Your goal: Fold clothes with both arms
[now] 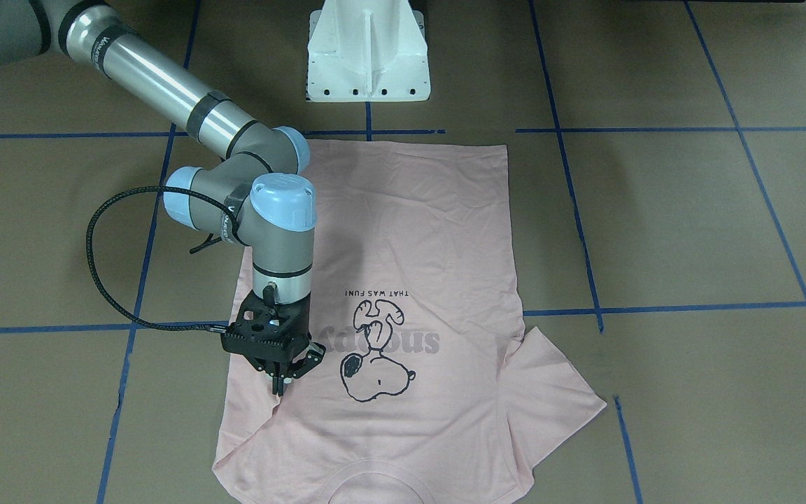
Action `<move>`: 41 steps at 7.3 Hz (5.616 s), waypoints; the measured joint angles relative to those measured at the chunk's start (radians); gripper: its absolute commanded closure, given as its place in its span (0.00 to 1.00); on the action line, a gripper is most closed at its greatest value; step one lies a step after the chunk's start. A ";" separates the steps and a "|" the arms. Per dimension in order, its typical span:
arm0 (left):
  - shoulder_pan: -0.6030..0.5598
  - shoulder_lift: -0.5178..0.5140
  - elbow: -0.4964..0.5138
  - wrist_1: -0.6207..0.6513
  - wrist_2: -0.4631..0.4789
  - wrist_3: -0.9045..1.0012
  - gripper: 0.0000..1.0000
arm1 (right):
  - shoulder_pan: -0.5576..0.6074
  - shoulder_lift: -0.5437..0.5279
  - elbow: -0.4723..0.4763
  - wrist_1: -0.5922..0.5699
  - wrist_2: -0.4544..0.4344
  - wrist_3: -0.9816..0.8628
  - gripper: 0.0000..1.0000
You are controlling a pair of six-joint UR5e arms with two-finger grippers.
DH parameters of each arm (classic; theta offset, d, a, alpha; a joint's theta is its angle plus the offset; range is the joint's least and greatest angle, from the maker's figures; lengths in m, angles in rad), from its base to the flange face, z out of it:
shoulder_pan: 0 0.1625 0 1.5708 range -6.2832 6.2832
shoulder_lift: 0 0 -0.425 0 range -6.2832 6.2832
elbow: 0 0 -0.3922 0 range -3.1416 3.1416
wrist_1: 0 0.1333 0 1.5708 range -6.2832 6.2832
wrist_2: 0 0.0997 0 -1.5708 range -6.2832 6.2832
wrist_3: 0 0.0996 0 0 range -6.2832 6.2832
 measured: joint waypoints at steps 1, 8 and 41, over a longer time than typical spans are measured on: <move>0.000 0.000 0.001 0.000 0.000 -0.001 0.00 | 0.006 0.010 0.000 -0.001 0.008 -0.031 0.00; 0.265 -0.135 0.025 0.013 0.267 -0.494 0.27 | 0.402 -0.255 0.337 -0.066 0.641 -0.600 0.00; 0.603 -0.632 0.269 0.539 0.621 -0.745 0.01 | 0.416 -0.330 0.363 -0.057 0.604 -0.632 0.00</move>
